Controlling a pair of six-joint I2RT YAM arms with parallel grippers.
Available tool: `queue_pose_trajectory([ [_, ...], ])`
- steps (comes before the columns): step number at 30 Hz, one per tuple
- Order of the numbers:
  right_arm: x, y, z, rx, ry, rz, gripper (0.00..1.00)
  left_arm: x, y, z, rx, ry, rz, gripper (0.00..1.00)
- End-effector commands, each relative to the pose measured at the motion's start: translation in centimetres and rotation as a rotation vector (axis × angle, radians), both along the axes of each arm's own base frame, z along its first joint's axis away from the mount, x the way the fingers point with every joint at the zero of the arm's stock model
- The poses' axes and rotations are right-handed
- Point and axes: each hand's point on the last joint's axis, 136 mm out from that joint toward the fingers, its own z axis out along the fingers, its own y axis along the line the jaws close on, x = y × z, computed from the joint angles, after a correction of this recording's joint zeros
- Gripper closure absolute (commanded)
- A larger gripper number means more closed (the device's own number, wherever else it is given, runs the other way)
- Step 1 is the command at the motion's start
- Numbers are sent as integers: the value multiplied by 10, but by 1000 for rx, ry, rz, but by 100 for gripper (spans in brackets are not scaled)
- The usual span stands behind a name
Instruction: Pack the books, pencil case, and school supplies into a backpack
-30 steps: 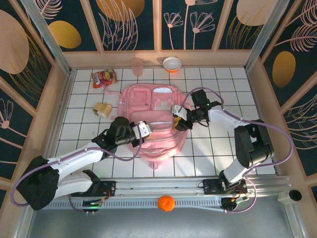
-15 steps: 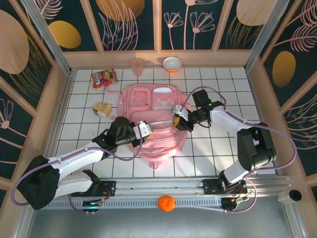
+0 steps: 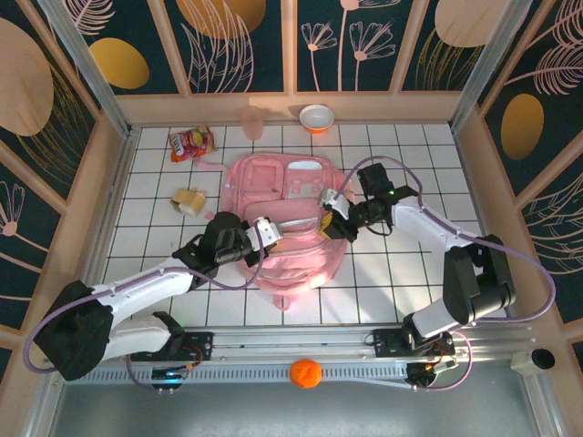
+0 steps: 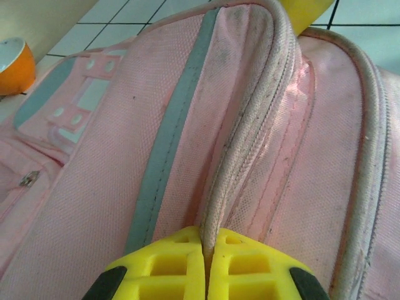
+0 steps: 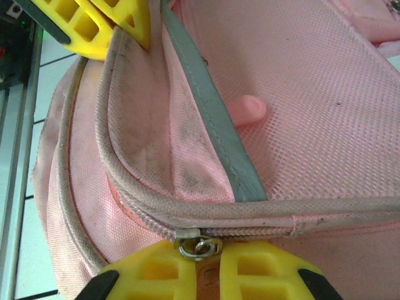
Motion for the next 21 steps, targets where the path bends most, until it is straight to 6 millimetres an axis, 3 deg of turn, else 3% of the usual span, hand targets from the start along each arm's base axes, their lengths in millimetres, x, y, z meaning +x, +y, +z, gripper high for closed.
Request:
queue_pose_trajectory([
  [1,-20,9,25,70,89,-17,100,24,-10,45,-118,-77,64,100],
  [15,-30,24,41,66,283,-207,100,47,-12,46,-92,-66,148,100],
  [21,-13,8,31,-2,284,-332,100,43,-12,46,-92,-56,131,100],
])
